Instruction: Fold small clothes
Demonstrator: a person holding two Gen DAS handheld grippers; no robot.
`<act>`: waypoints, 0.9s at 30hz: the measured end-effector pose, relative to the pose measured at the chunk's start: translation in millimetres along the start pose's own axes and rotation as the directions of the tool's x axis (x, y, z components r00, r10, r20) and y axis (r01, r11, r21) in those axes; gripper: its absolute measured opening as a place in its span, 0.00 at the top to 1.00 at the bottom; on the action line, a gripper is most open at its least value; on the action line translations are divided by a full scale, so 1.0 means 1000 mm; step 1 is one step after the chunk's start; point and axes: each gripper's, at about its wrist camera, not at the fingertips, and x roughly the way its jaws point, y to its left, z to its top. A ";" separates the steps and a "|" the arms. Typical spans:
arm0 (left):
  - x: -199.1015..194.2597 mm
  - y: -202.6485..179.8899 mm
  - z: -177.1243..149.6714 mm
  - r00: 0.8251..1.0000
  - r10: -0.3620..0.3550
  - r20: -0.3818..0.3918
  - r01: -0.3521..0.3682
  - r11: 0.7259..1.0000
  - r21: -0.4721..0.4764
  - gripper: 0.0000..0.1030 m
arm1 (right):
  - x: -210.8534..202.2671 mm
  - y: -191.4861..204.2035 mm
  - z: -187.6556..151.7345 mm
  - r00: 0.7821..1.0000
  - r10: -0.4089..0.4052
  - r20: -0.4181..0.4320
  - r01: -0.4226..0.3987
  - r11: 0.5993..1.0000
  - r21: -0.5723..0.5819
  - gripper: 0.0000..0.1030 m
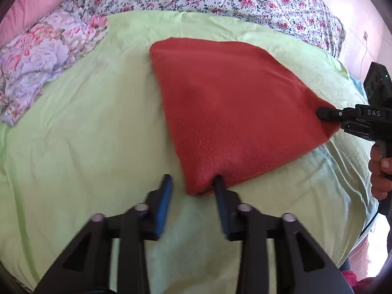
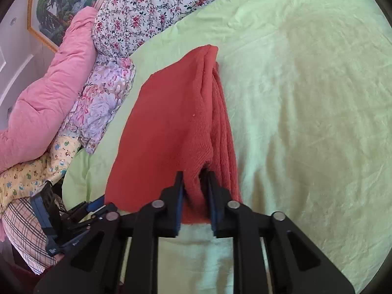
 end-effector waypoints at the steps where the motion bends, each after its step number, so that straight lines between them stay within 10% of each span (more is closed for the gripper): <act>1: -0.002 0.000 -0.001 1.000 0.004 0.013 -0.004 1.000 -0.014 0.82 | 0.000 0.001 0.001 1.000 0.004 0.001 -0.004 1.000 -0.003 0.93; 5: -0.022 -0.002 -0.002 0.993 0.024 0.113 -0.022 1.000 -0.019 0.88 | -0.017 0.012 0.005 0.998 0.025 0.056 -0.023 0.999 -0.029 0.95; 27: -0.005 0.004 -0.001 0.998 -0.011 0.054 0.015 0.997 -0.078 0.88 | -0.030 0.030 0.024 0.990 0.097 0.101 -0.096 0.995 -0.012 0.95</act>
